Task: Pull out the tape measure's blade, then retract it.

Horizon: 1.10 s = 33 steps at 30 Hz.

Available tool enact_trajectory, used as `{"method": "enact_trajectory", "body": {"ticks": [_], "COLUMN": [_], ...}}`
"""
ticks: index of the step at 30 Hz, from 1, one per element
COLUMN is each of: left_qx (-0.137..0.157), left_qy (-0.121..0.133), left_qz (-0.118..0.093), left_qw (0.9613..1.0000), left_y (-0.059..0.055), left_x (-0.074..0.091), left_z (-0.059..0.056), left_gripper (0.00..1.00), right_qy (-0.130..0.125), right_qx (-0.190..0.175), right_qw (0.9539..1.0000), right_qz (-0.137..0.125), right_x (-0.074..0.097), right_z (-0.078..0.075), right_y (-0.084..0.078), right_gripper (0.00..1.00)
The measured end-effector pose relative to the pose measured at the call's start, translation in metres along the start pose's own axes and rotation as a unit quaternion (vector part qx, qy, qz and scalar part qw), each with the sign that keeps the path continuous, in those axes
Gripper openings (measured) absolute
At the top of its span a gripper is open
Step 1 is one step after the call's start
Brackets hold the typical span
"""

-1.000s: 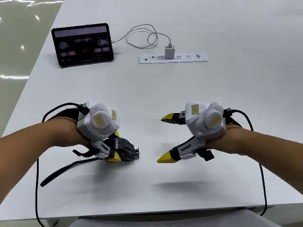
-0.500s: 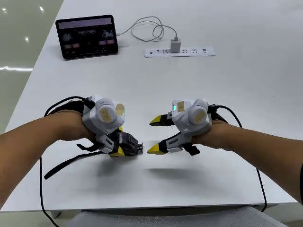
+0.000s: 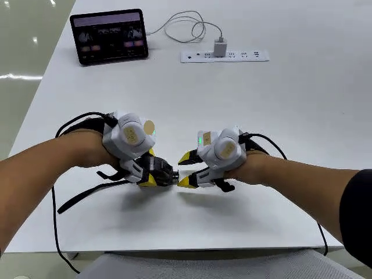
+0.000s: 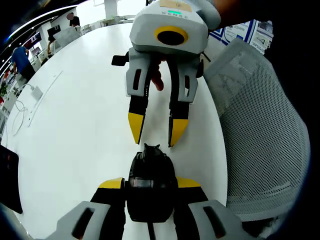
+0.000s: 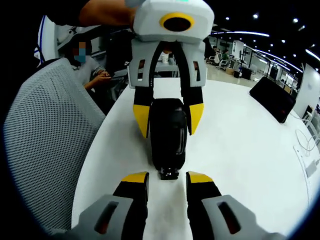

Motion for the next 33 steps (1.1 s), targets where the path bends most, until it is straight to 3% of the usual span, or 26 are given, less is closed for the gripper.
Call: {"method": "enact_trajectory", "body": {"ticks": [3,8,11,13,21,33], "left_qx": [0.001,0.001,0.000,0.001,0.003,0.011], "left_qy": [0.000,0.000,-0.001,-0.001,0.000,0.002], "left_qz": [-0.001,-0.001,0.000,-0.001,-0.001,-0.008], "left_qw": [1.0000,1.0000,1.0000,1.0000,1.0000,0.9999], "left_y": [0.000,0.000,0.001,0.001,0.001,0.000], "left_x": [0.000,0.000,0.000,0.000,0.000,0.001], "left_z": [0.000,-0.001,-0.001,-0.001,-0.001,-0.002], "left_gripper": [0.33,0.33,0.33,0.33,0.33,0.33], "right_qy": [0.011,0.006,-0.011,-0.006,0.004,0.015], "right_qx": [0.009,0.006,0.011,0.010,0.004,0.002], "right_qw": [0.9999,0.9999,0.9999,0.9999,1.0000,0.9997], "right_qz": [0.006,0.008,0.006,0.006,0.003,0.019], "right_x": [-0.005,-0.009,-0.012,-0.013,-0.012,-0.005], "right_z": [0.004,0.000,-0.005,-0.003,-0.005,-0.006], "right_y": [-0.001,0.000,0.001,0.002,0.001,-0.004], "right_gripper": [0.22,0.19,0.12,0.12,0.10,0.08]}}
Point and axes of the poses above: the centre of the closed fingertips' face, and the gripper's own axes: x roughly backward along the fingers, z roughly to its left, y roughly out of its top, the point moved 7 cm from there along x, roughly backward along the fingers, and after that the axes turned 1 degree about -x, right-handed, at the moved point
